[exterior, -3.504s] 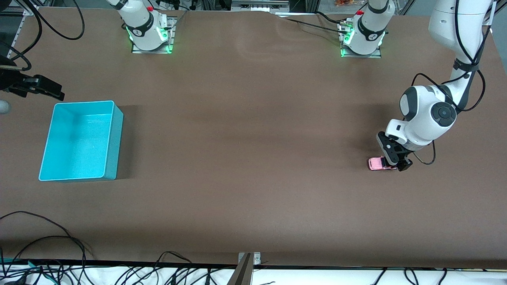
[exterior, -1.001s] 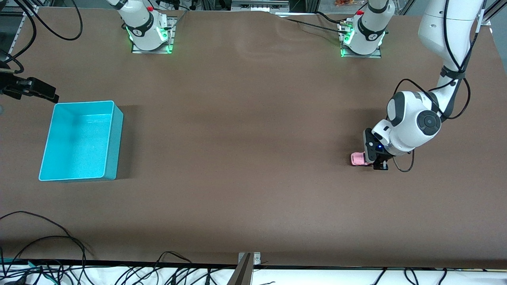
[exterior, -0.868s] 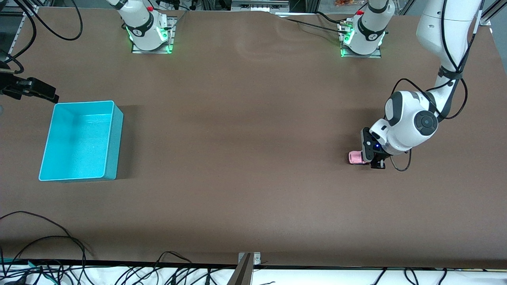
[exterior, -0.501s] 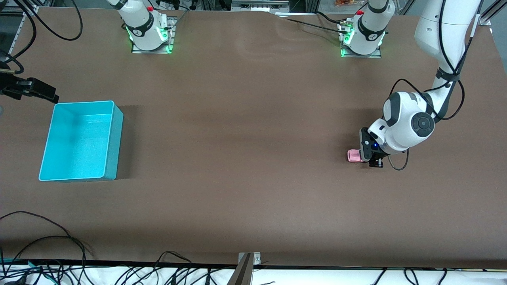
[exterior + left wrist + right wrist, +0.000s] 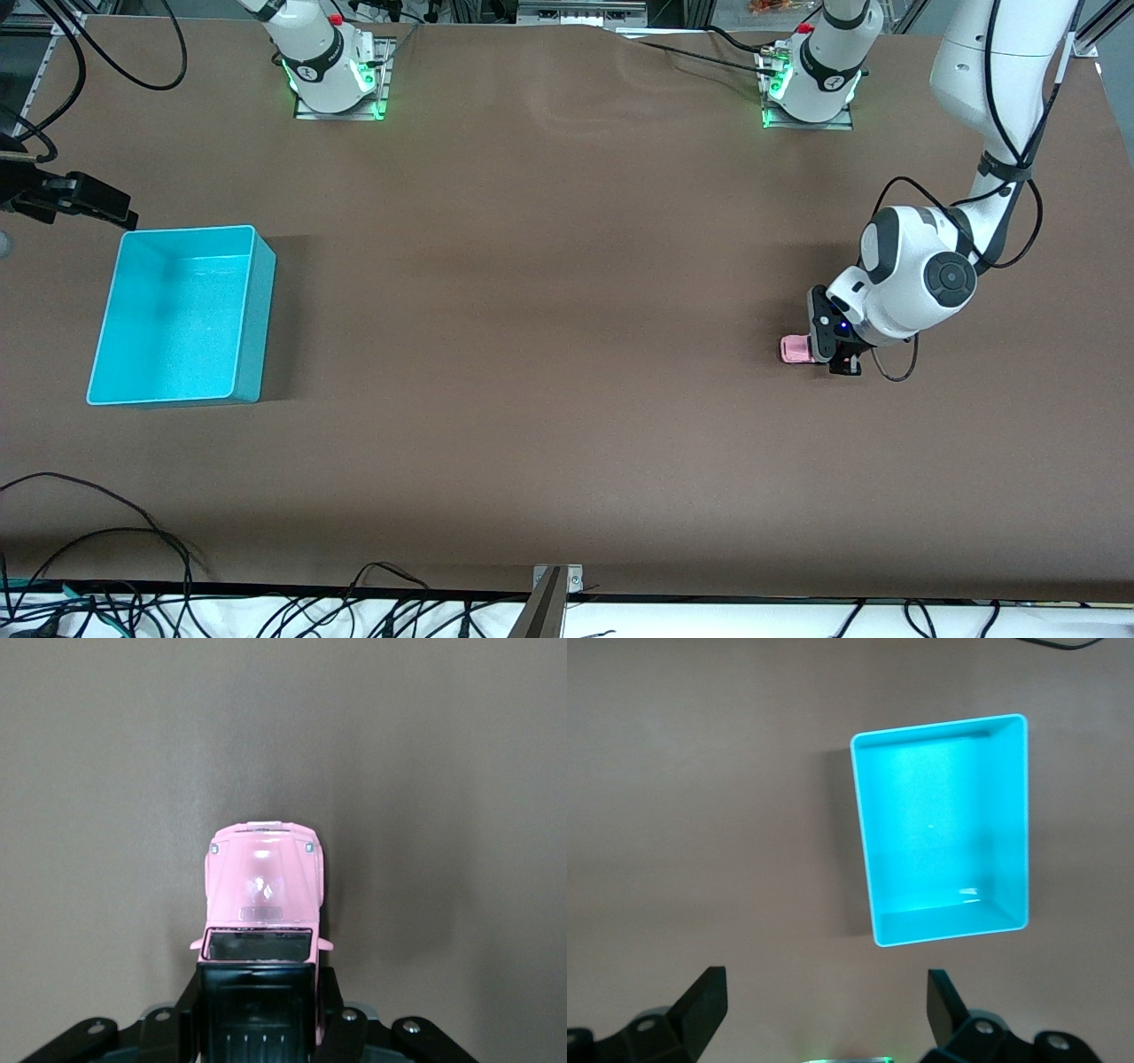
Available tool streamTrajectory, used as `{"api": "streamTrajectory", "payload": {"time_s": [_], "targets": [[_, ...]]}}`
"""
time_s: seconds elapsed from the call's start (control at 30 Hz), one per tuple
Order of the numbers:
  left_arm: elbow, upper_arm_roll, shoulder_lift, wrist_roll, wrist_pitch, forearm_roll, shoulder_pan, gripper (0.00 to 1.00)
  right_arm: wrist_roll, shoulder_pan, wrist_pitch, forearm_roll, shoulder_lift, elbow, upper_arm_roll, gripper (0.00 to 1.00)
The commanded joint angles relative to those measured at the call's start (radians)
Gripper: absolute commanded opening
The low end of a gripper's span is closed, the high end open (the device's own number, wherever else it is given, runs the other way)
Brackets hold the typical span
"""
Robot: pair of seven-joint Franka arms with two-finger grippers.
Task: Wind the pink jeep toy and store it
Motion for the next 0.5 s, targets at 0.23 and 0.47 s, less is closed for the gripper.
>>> {"api": "streamTrajectory", "payload": {"time_s": [0.23, 0.47], "targets": [[0.002, 0.026, 0.058, 0.027, 0.005, -0.026, 0.038, 0.00, 0.000, -0.007, 0.007, 0.045, -0.005, 0.006, 0.002, 1.00], [0.002, 0.028, 0.060, 0.072, 0.005, -0.025, 0.047, 0.00, 0.000, -0.007, 0.030, 0.045, -0.005, 0.006, 0.002, 1.00]]}}
